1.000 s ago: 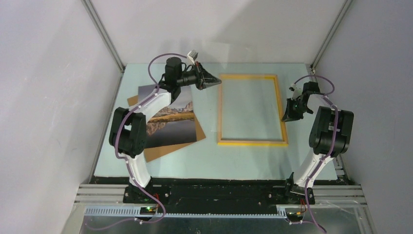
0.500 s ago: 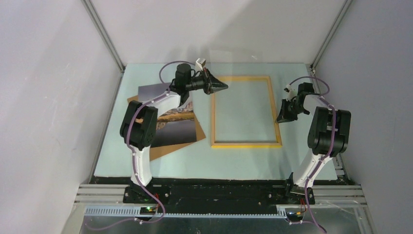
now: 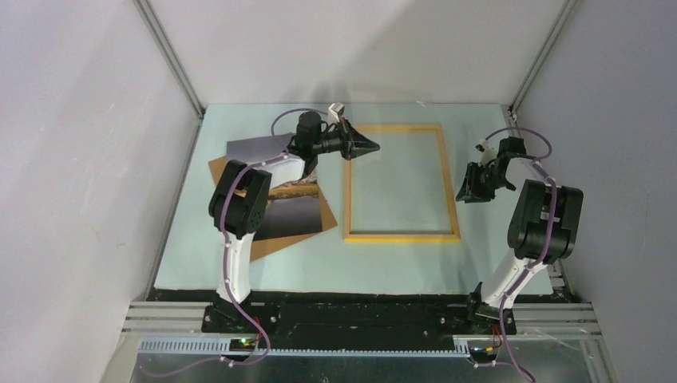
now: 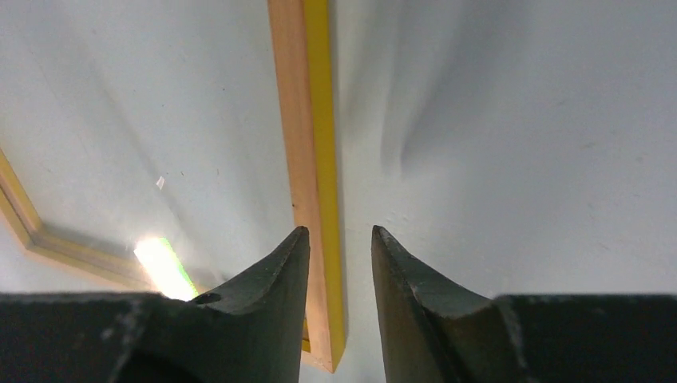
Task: Put the photo into the frame
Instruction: Move the photo frame to the center of the board, then place the photo frame item in the photo frame.
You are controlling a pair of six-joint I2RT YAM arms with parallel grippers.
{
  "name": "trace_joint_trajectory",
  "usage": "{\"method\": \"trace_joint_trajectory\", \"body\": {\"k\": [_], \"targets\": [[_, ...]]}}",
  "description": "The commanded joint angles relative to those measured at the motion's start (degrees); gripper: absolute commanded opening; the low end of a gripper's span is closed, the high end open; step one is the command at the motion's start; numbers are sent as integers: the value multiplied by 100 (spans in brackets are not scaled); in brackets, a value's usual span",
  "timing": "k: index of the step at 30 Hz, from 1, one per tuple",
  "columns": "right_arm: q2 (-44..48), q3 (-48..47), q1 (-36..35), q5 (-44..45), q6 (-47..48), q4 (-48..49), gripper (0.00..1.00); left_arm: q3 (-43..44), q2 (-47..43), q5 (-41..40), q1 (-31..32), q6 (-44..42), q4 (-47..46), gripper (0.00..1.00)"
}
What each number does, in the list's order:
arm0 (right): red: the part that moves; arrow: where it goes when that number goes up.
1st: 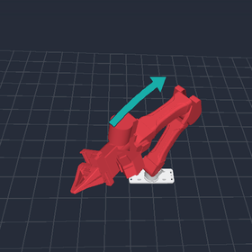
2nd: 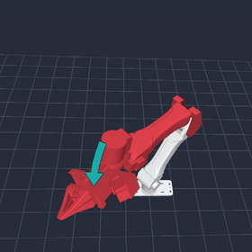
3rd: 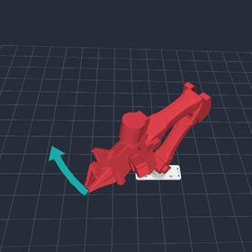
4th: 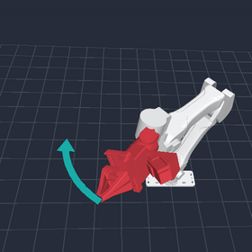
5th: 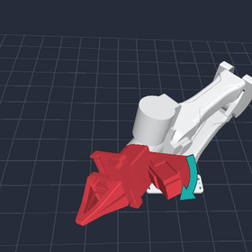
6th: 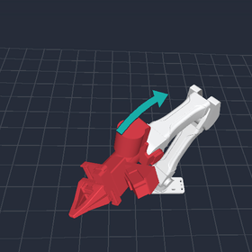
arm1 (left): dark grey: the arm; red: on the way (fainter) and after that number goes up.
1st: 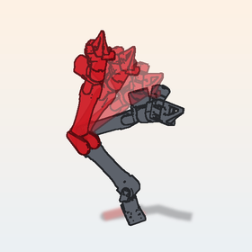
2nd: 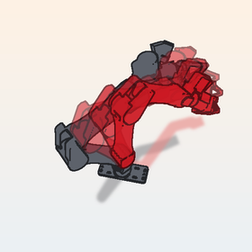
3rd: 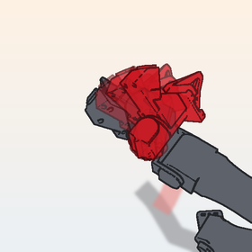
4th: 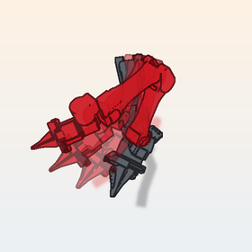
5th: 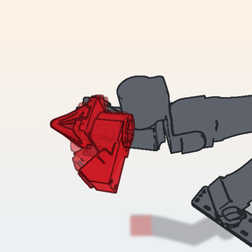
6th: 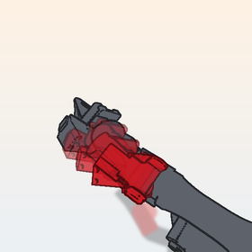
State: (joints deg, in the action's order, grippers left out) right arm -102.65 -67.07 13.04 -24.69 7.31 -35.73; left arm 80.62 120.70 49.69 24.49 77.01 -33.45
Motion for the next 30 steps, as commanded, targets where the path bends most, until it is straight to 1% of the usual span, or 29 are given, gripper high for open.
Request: {"method": "trace_joint_trajectory", "body": {"k": [1, 8, 15, 30], "targets": [[284, 1, 138, -27, 11, 33, 40, 395, 106, 95, 22, -4, -476, 0], [236, 3, 286, -71, 63, 22, 41, 678, 418, 293, 18, -141, -483, 0], [188, 5, 365, -77, 73, 7, 41, 681, 520, 375, 12, -300, -410, 0], [160, 10, 417, -99, 95, -20, 41, 647, 464, 390, 16, -1185, 602, 0]]}}
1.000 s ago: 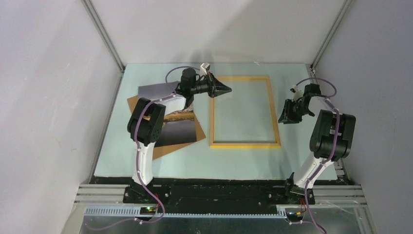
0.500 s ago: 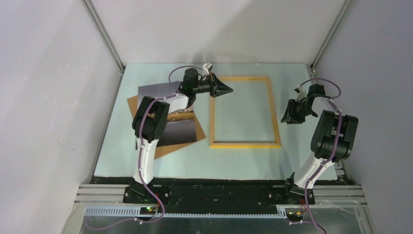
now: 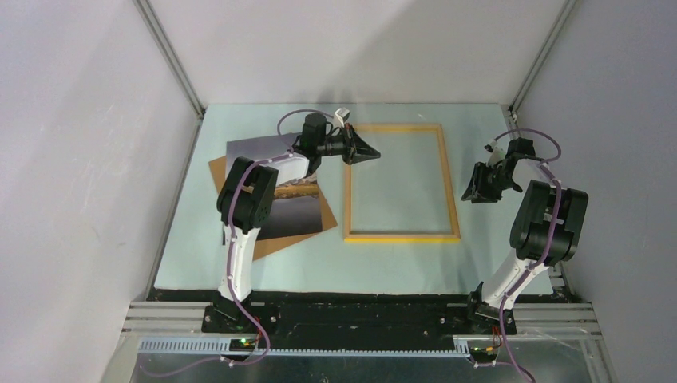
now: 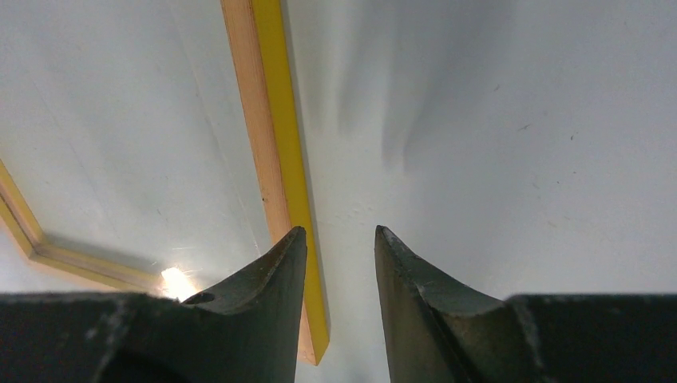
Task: Put the photo into the frame
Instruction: Place the photo frame item in the photo frame.
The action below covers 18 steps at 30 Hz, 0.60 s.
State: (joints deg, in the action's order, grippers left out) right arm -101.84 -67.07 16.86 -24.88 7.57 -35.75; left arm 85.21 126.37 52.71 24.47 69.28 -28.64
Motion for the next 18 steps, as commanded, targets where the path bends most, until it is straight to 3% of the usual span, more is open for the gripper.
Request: {"method": "trace_joint_trajectory", "body": {"k": [1, 18], "targets": [[71, 10, 36, -92, 69, -24, 41, 178, -98, 81, 15, -431, 146, 0], [16, 10, 36, -147, 68, -51, 41, 560, 245, -16, 5, -675, 517, 0]]}}
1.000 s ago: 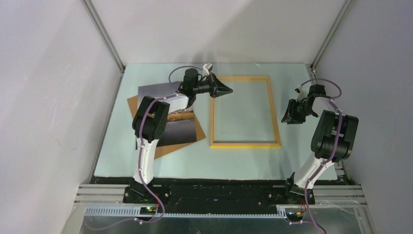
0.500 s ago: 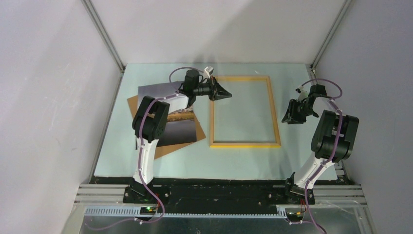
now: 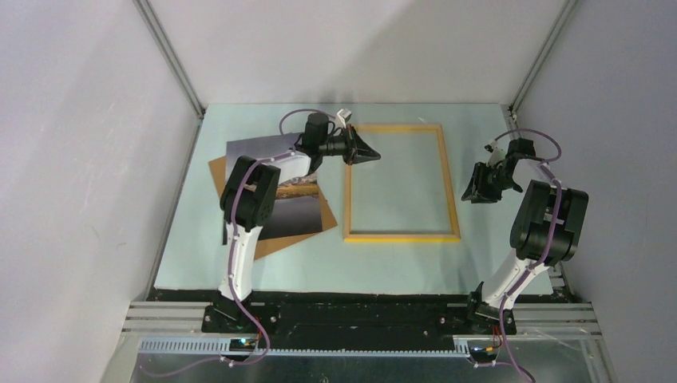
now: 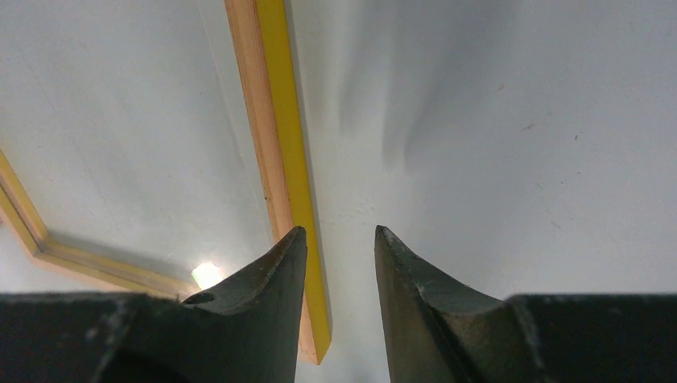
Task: Put the photo into the frame
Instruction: Place the photo frame item in the photo frame.
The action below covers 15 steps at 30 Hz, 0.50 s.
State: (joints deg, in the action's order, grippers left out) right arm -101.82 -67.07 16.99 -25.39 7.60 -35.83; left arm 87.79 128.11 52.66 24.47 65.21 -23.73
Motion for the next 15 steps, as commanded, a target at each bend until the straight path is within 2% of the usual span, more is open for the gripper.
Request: {"method": "trace_joint_trajectory", "body": {"k": [1, 15], "targets": [[13, 10, 23, -93, 71, -40, 41, 323, 85, -11, 5, -297, 65, 0], [-43, 9, 23, -123, 75, -69, 41, 974, 404, -201, -19, -1503, 1506, 0]]}}
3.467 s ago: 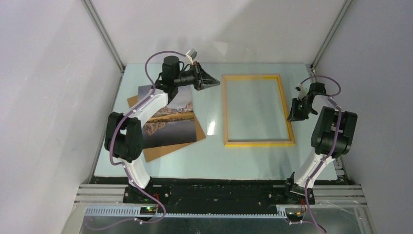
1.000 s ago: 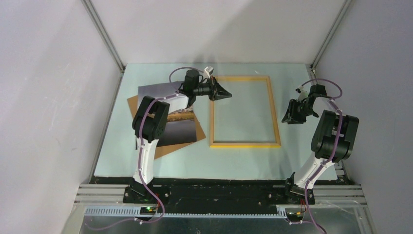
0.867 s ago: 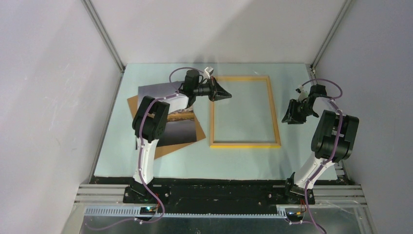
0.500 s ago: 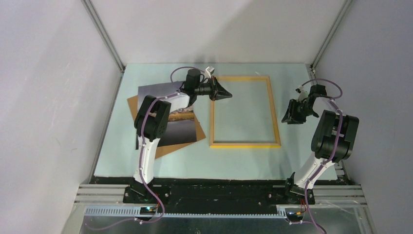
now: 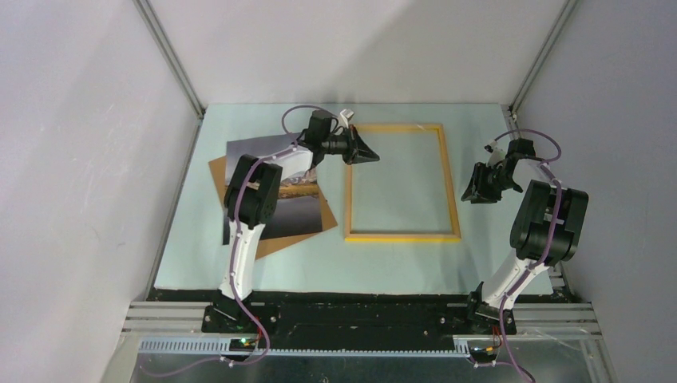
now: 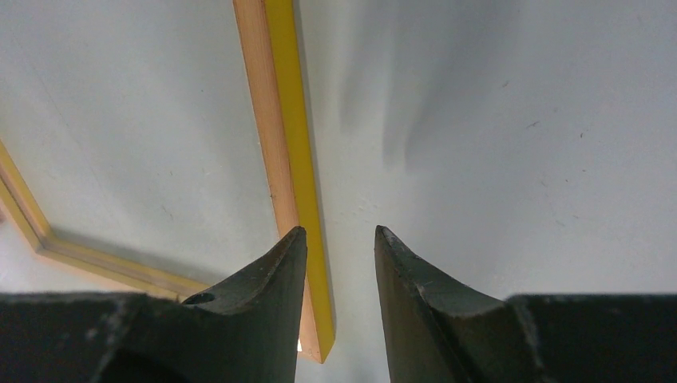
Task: Put the photo into the frame
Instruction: Place the photo frame item in the photo frame.
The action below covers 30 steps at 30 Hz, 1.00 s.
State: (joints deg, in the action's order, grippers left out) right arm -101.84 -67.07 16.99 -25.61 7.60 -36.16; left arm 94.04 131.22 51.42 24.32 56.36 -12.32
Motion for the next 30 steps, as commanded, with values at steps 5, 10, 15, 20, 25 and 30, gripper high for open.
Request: {"method": "trace_joint_trajectory", "body": {"k": [5, 10, 15, 20, 25, 30], "targets": [[-61, 10, 23, -111, 75, -40, 41, 504, 120, -146, -2, -1080, 803, 0], [-93, 5, 2, -127, 65, -40, 41, 593, 133, -234, -6, -1358, 1066, 0], [-84, 7, -18, -120, 46, -10, 41, 578, 129, -327, -5, -1409, 1159, 0], [-110, 9, -34, -118, 46, -13, 41, 615, 172, -346, -6, -1469, 1191, 0], [-122, -3, -66, -151, 41, -22, 41, 625, 187, -403, 1, -1474, 1196, 0], [-150, 6, -145, -200, 34, -18, 41, 590, 186, -451, -10, -1393, 1177, 0]]}}
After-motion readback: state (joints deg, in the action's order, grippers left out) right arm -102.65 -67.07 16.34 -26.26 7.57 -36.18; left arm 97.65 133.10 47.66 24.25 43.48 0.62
